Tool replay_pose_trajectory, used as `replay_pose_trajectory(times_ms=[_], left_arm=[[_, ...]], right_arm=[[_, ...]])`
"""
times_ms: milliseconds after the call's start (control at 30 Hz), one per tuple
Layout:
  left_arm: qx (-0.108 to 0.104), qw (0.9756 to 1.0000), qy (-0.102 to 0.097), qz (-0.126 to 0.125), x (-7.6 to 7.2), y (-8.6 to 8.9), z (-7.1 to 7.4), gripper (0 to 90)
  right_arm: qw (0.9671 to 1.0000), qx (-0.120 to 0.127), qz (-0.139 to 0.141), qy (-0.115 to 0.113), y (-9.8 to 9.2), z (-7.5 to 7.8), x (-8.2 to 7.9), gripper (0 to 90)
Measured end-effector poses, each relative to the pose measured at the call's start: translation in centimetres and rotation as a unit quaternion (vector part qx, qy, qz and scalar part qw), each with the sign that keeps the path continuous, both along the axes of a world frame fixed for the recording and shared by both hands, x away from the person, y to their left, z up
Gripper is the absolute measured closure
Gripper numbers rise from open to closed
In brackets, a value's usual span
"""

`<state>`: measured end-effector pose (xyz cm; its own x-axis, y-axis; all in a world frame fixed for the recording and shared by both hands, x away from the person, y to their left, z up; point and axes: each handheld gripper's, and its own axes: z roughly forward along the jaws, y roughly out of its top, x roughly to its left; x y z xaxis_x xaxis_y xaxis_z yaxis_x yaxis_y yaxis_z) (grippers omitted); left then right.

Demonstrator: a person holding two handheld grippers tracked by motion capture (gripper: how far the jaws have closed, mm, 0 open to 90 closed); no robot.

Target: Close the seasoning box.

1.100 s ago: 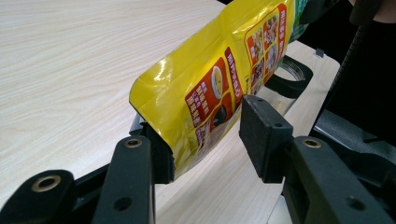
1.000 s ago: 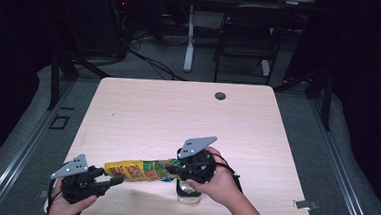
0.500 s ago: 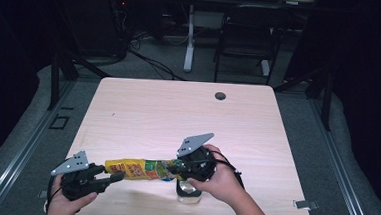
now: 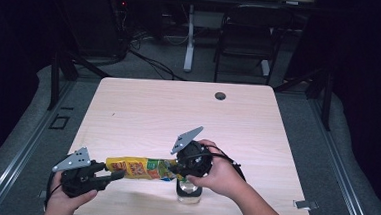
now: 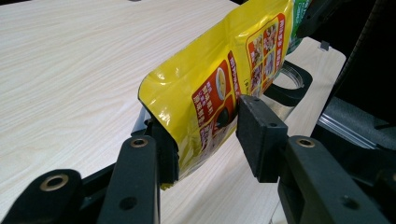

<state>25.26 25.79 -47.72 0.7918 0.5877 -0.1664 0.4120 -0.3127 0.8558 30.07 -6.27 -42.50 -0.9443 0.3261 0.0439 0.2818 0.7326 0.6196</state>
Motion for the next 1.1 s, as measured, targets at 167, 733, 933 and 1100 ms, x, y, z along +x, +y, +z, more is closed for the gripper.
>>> replay_pose_trajectory(times_ms=[167,733,933,1100], left_arm=[[0.0,1.0,0.007,0.005,0.1,0.0,0.0,61.5],[0.004,0.9999,-0.001,-0.01,0.2,-0.5,1.5,64.9],[-0.019,0.9997,-0.005,-0.016,0.2,-0.4,1.9,66.2],[-0.038,0.9991,-0.009,-0.018,0.2,-0.3,1.9,66.1]], right_arm=[[0.9997,-0.022,0.009,0.001,0.4,0.4,0.2,82.3],[0.9986,-0.051,0.013,-0.002,0.6,1.0,0.3,86.5],[0.9982,-0.057,0.014,-0.006,0.3,1.1,0.2,87.5],[0.9984,-0.054,0.013,-0.006,0.1,1.1,0.3,87.8]])
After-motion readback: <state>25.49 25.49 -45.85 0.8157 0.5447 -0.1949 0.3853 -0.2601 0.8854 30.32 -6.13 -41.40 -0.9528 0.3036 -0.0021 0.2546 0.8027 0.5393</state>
